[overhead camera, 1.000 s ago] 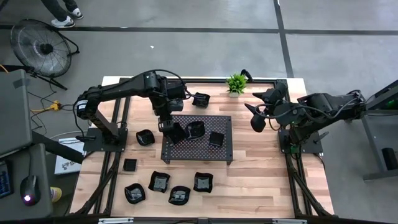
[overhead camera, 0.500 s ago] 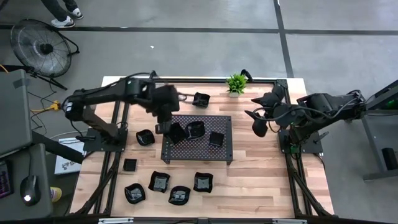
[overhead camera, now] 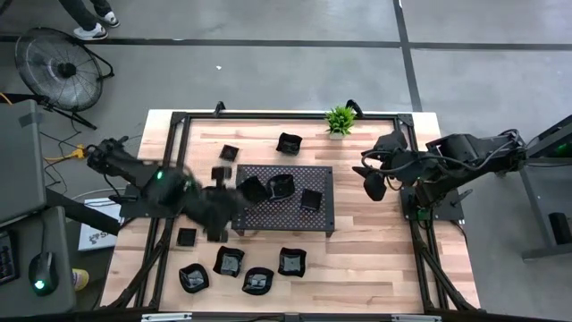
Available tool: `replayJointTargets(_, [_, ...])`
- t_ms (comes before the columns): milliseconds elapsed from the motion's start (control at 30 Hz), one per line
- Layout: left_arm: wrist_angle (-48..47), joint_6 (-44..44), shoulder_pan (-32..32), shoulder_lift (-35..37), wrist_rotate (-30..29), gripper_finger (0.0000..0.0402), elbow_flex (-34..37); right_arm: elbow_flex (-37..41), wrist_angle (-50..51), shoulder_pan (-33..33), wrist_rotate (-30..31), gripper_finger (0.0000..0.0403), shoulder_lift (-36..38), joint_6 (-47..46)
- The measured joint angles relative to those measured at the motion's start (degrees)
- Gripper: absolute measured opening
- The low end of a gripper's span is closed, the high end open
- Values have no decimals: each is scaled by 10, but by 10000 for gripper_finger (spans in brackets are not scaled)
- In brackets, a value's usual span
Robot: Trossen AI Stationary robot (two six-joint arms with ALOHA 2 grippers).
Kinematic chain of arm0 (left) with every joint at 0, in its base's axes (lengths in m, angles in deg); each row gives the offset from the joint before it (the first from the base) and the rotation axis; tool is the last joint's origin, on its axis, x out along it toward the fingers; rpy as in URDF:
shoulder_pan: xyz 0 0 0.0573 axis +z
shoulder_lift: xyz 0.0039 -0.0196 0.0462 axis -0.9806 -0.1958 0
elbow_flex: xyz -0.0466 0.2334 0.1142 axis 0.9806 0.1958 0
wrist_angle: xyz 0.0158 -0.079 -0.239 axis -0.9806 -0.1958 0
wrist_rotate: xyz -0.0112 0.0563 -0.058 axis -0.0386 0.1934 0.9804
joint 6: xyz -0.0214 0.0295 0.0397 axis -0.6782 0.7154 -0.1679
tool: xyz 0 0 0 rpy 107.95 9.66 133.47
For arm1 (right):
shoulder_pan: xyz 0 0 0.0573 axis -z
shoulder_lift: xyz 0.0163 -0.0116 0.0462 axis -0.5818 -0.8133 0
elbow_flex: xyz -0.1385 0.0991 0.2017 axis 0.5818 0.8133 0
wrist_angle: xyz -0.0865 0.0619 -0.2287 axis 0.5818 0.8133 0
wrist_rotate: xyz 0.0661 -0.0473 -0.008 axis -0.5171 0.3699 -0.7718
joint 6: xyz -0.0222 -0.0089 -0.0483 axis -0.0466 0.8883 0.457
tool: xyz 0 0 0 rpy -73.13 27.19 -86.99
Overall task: Pick & Place Mini shaped plates
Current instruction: Stack the top square plate on top of the square plates on the shelf
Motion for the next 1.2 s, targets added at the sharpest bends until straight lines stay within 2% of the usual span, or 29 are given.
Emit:
replayJointTargets(167, [-5,-49,-82,-17,-31,65,0,0,0,0,0,246,0,-1])
replayJointTargets(267, [-13,-110,-125,-24,-63,65,0,2,1,0,0,246,0,-26])
replayJointTargets(433, [-69,-217,-211,-24,-187,65,0,38,-21,-32,-10,246,5,-50])
replayJointTargets(533, [-131,-303,-260,-20,-239,65,0,105,-97,-76,14,246,26,-69])
replayJointTargets(633, [-136,-346,-289,-18,-264,65,7,196,-237,-116,35,246,64,-90])
replayJointTargets(767, [-134,-363,-303,-16,-267,65,27,328,-405,-159,98,246,124,-122])
replayJointTargets(900, [-133,-393,-303,-12,-269,65,63,432,-525,-166,127,246,182,-139])
replayJointTargets(1033, [-97,-400,-302,14,-274,65,104,502,-589,-150,119,246,240,-128])
replayJointTargets(1200, [-37,-387,-302,51,-306,65,143,554,-589,-110,97,246,319,-112])
